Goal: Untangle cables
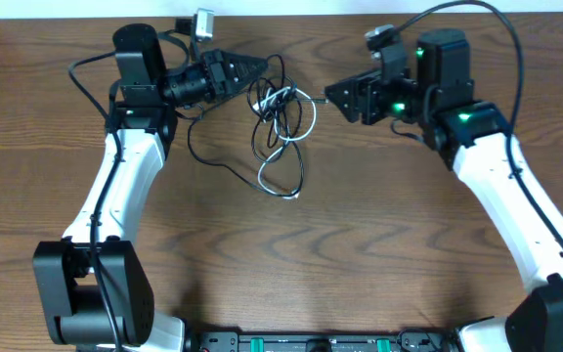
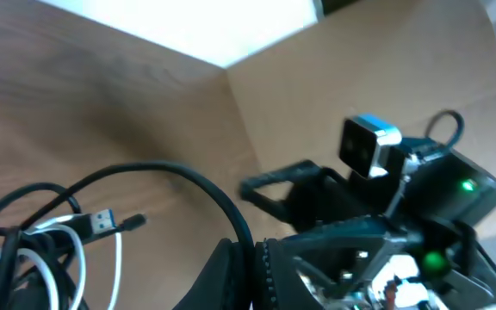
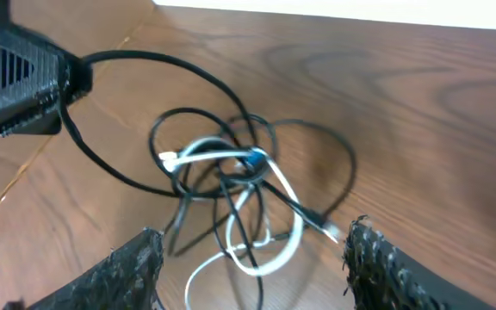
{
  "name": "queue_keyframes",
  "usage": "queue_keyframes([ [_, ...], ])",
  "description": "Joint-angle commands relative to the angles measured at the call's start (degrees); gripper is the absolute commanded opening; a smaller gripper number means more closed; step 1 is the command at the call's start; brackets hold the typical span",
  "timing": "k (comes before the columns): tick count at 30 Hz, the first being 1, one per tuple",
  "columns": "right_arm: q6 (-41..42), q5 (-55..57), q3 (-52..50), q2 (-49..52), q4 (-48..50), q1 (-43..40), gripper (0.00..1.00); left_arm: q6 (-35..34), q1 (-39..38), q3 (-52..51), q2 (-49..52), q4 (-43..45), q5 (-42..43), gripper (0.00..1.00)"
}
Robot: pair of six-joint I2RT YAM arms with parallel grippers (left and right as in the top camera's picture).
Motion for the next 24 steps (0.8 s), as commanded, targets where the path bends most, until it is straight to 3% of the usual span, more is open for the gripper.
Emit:
queue_keyframes([
  [1, 2.6, -1.8, 0.8, 2.8, 2.8, 2.6, 0.64, -2.0, -1.3, 1.2, -1.3, 0.3, 4.4, 0.07],
  [8, 4.6, -1.7, 0.8, 8.1, 8.4, 6.1, 0.63, -2.7, -2.4, 1.2, -1.3, 0.3, 4.4, 0.07],
  [24, -23.1, -1.8, 0.8, 10.7, 8.9, 7.7, 0.58, -4.2, -2.4, 1.2, -1.3, 0.3, 4.9, 0.07],
])
